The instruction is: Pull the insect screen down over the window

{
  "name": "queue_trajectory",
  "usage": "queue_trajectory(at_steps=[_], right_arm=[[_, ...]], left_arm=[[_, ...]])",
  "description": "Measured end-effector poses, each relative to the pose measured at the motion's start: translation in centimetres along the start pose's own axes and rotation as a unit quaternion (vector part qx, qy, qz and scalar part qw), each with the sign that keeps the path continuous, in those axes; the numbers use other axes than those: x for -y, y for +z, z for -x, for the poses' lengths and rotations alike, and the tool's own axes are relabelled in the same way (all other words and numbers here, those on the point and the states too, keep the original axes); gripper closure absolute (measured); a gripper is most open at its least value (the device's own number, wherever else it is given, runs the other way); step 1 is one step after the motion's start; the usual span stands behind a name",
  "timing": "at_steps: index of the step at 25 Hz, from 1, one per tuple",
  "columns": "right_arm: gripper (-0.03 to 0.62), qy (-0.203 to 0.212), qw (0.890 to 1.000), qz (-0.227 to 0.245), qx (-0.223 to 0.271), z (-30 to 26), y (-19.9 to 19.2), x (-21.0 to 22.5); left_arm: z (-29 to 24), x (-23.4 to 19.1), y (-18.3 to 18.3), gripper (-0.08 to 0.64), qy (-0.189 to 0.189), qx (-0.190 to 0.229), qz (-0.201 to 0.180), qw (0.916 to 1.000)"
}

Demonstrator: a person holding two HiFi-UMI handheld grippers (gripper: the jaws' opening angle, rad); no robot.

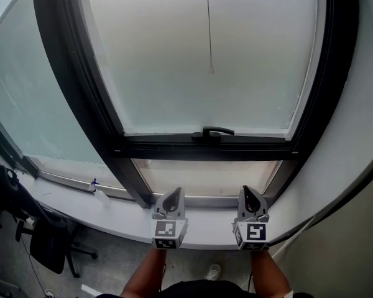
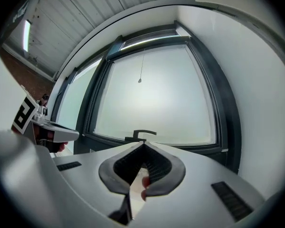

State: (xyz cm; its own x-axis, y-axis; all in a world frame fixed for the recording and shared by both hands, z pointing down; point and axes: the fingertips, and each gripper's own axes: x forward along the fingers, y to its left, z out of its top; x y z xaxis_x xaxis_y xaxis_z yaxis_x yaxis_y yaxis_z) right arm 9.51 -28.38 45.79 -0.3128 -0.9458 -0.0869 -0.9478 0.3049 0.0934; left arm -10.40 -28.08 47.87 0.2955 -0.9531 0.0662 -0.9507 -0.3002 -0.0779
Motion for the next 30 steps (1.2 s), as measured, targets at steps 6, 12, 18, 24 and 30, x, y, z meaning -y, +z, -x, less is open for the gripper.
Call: queue_trajectory(at_steps=[6,12,18,24,30], right_arm=[[0.589,0.015,1.0,-0.002,0.003,-2.6,-1.0,1.6],[0.589,0.016,1.0,0.005,0.013,-5.2,-0.7,2.1],[0.589,-0.011,0.999,0.034,0.005,-8.4,0.8,2.8],[0.589,-0.002,0.994,0.081,0.072,-12.4,7.0,2.6],[0.589,-0.012,0.984,0.154,0.094,-15.6,13.4,3.5]], left_arm=[[-2.7,-0.3,0.5,0.557,0.014,0.002,-0.021,0.9997],[-5.1,-1.8,1.8,0.557,0.02,0.018,-0.014,0.9995],[-8.2,-3.4,4.6,0.557,0.011,0.037,-0.023,0.999],[-11.2,-6.1,10.0,0.557,0.006,0.068,-0.049,0.9965],[-14.0,-7.3,15.8,0.557,-0.027,0.094,-0.085,0.9916]])
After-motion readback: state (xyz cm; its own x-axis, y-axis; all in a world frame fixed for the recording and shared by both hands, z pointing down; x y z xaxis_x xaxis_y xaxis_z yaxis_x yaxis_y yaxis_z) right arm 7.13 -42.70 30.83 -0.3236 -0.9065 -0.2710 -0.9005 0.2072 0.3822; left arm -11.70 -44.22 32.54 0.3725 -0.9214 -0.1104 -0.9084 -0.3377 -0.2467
